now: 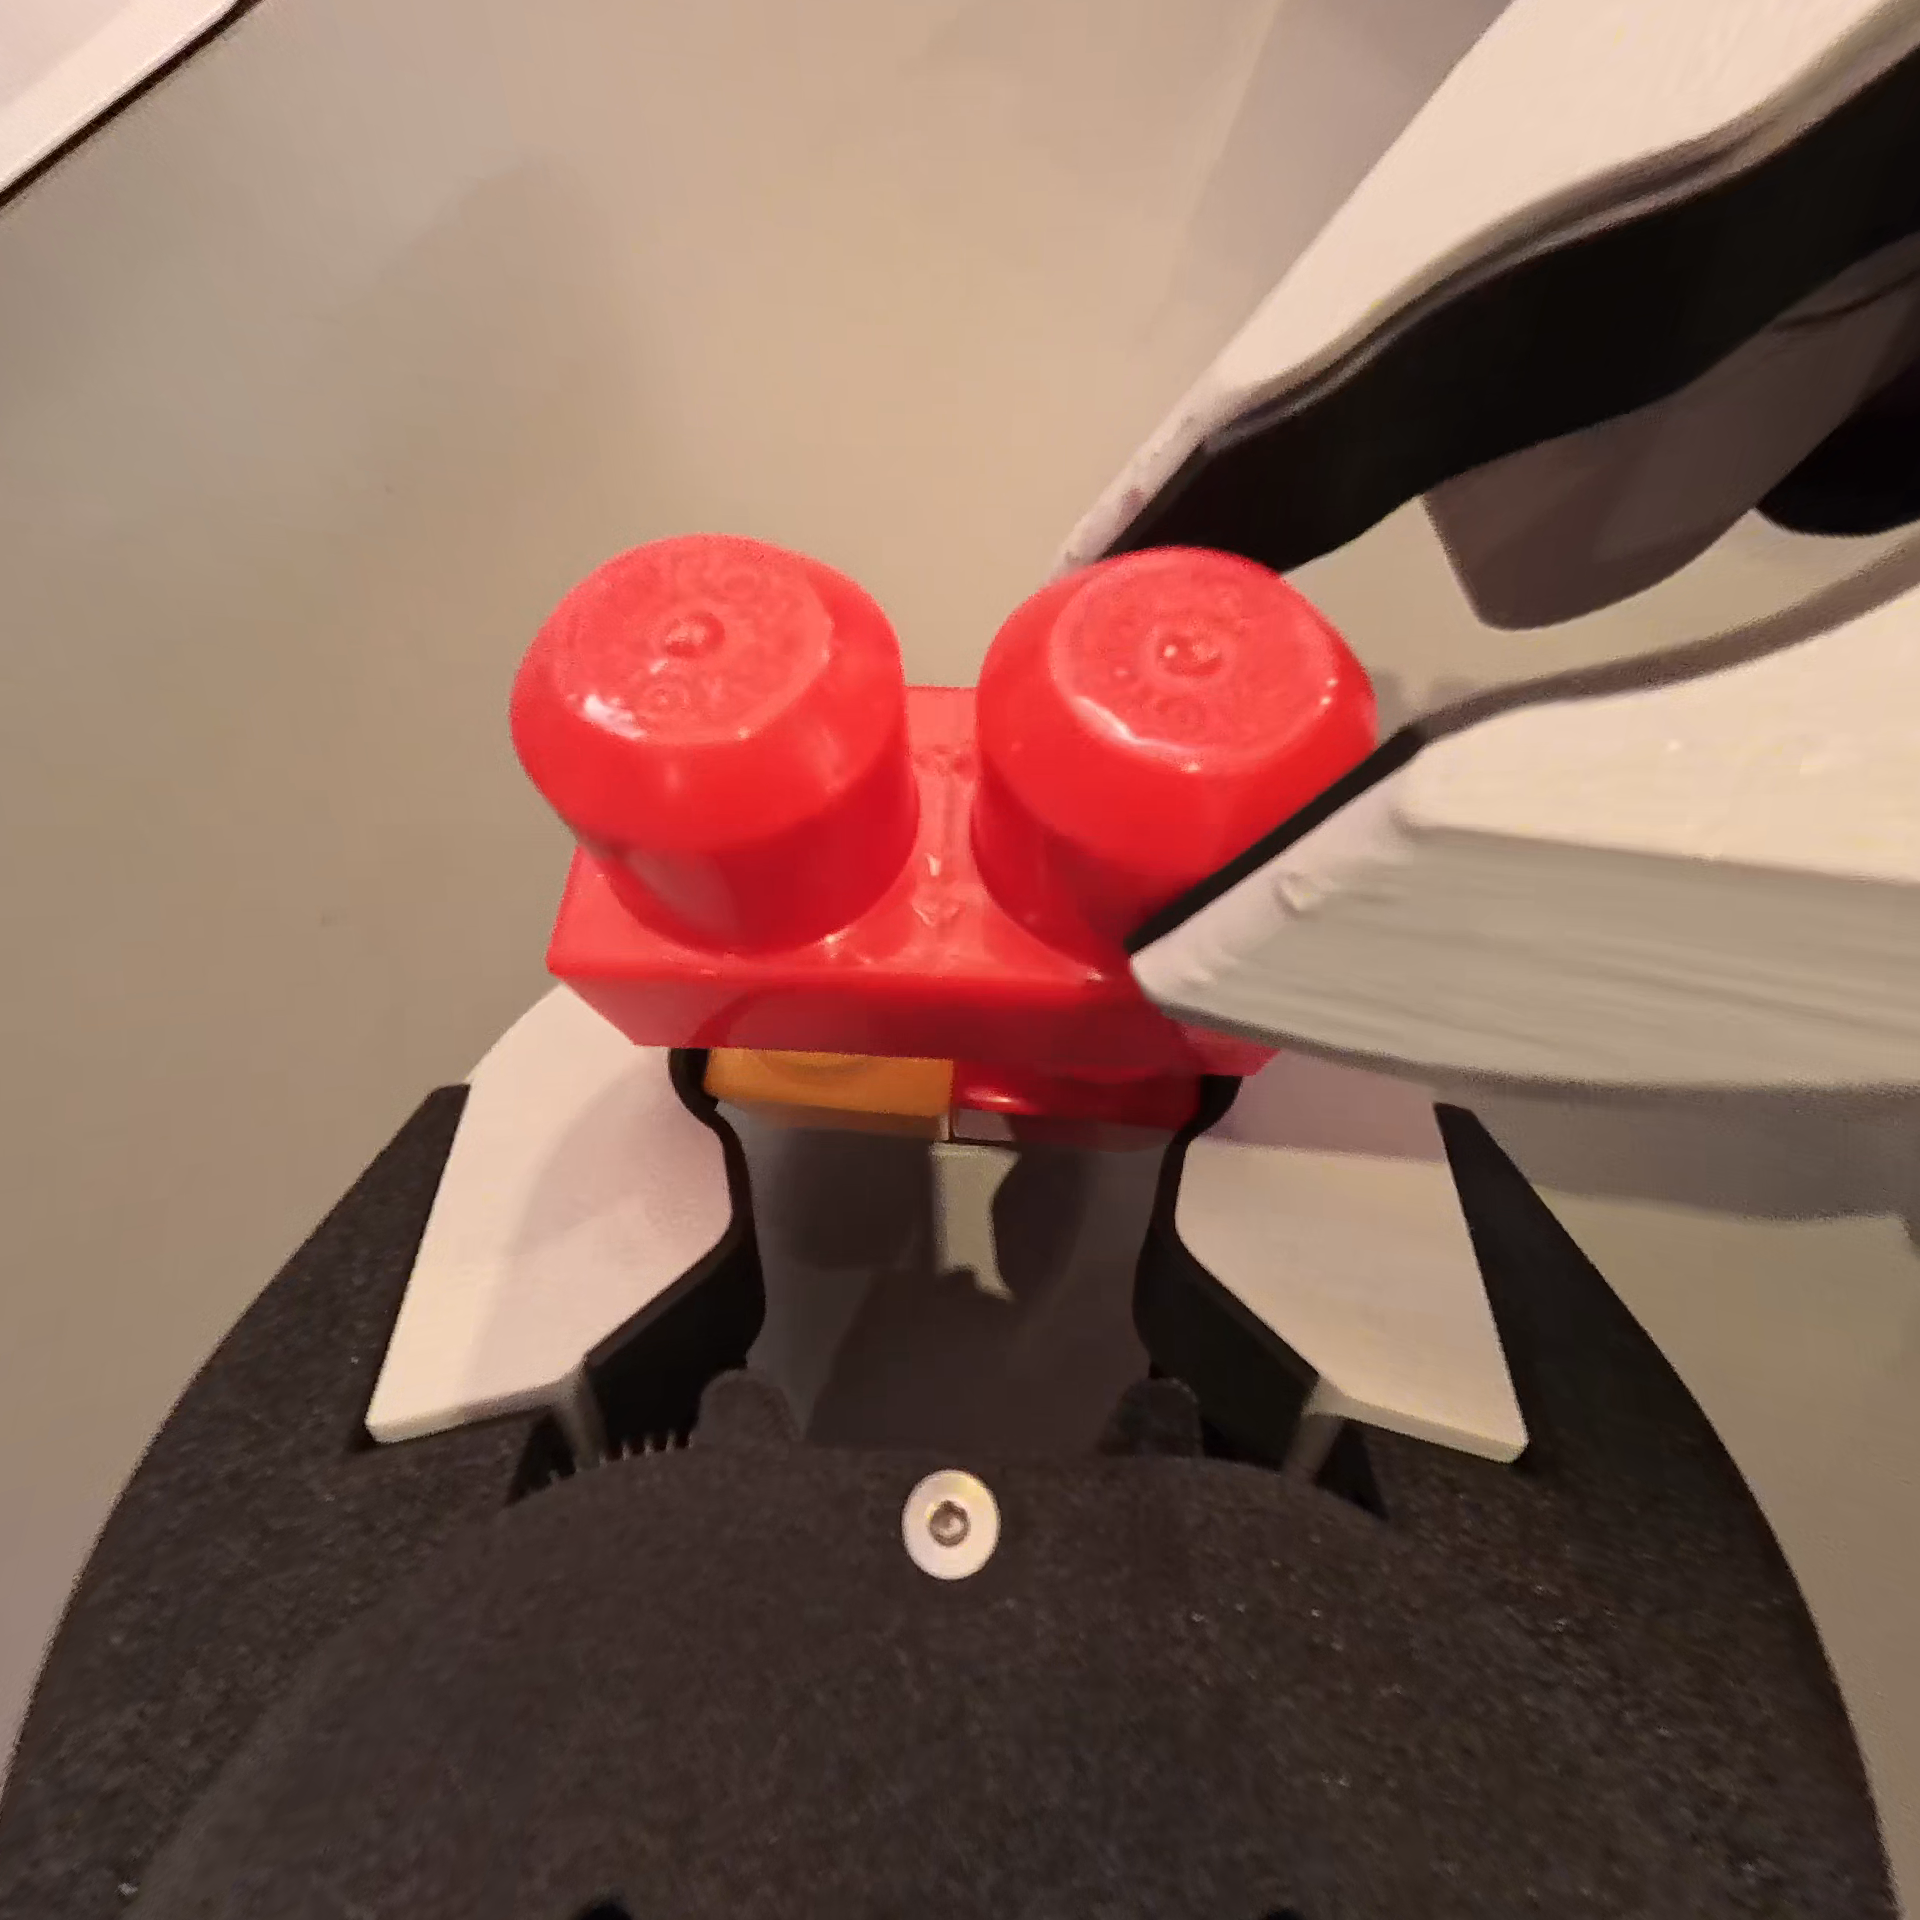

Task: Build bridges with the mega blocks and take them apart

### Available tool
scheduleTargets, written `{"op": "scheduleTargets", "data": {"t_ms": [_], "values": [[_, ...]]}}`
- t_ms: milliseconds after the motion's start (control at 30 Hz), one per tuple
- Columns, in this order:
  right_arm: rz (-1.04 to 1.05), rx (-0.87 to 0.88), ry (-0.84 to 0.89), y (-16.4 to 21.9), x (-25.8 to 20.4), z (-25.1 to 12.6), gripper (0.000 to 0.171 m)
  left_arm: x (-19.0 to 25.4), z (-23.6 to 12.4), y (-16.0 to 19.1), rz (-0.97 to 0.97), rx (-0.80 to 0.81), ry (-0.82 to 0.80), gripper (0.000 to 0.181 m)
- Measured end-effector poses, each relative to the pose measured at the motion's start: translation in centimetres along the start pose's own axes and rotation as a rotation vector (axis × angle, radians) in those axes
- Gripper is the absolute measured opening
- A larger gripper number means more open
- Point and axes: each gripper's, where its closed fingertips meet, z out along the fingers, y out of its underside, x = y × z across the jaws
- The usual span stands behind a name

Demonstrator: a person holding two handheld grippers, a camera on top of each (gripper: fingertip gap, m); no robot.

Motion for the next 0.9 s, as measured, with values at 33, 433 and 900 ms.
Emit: {"op": "scheduleTargets", "data": {"t_ms": [33, 433, 900], "values": [[0.008, 0.006, -0.005, 0.0, 0.0, 0.0, 0.028, 0.0, 0.0, 0.1, -0.004, -0.001, 0.005, 0.090], [0.047, 0.079, -0.006, -1.2, 0.9, -1.1, 0.028, -0.3, 0.4, 1.3, -0.043, -0.021, 0.043, 0.090], [0.044, 0.115, -0.020, -2.0, 0.8, -1.6, 0.028, -0.1, 0.3, 2.2, -0.039, 0.001, 0.069, 0.091]]}}
